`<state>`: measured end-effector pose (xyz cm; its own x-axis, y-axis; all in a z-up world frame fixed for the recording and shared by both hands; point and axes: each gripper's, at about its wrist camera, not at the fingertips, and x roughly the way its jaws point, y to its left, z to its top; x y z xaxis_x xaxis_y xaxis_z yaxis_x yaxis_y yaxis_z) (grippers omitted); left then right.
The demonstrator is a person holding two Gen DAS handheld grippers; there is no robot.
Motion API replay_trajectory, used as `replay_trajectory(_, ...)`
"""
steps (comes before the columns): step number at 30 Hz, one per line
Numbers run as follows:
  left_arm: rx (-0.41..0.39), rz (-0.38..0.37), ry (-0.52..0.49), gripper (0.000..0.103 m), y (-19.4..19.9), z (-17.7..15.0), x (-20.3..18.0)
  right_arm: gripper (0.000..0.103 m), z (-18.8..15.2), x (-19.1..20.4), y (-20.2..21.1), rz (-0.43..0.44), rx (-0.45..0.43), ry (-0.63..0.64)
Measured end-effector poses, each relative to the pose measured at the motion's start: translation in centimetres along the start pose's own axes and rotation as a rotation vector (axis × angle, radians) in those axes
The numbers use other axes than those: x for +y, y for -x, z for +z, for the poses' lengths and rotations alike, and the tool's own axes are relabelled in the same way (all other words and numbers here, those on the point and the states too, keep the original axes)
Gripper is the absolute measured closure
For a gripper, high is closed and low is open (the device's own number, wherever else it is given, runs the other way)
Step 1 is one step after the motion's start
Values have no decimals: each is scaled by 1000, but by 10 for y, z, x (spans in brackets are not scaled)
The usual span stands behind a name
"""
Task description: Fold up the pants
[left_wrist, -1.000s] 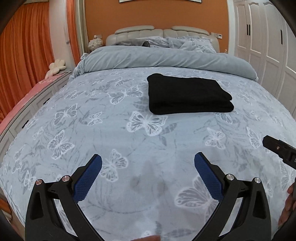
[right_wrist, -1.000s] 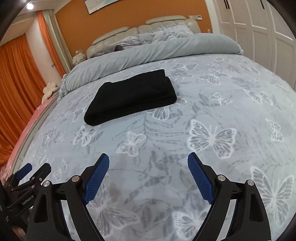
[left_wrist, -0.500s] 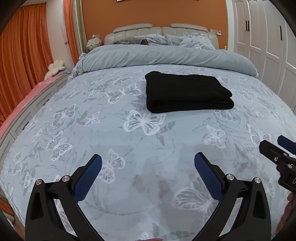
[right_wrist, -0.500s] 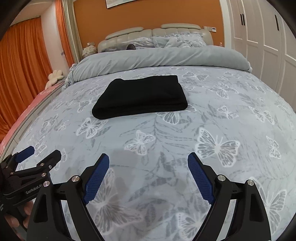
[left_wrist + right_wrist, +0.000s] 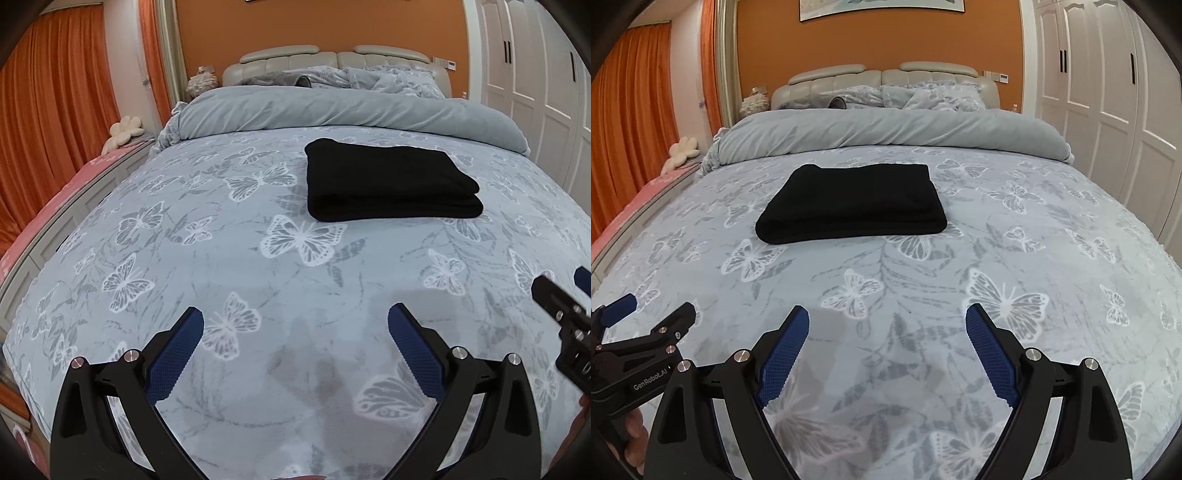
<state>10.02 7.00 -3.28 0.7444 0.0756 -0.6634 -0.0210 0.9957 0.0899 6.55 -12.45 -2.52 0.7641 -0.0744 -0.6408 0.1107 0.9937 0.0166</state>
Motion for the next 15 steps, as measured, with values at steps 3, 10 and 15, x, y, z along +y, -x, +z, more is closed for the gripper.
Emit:
replay_trajectory(3, -6, 7, 13, 5, -2, 1, 1, 18, -2, 4, -5, -10, 9, 9)
replay_trajectory(10, -4, 11, 18, 5, -6, 0, 0, 18, -3, 6, -5, -28, 5, 15)
replay_trajectory(15, 1, 20, 11, 5, -8, -1, -1, 18, -3, 8, -5, -36, 10, 10)
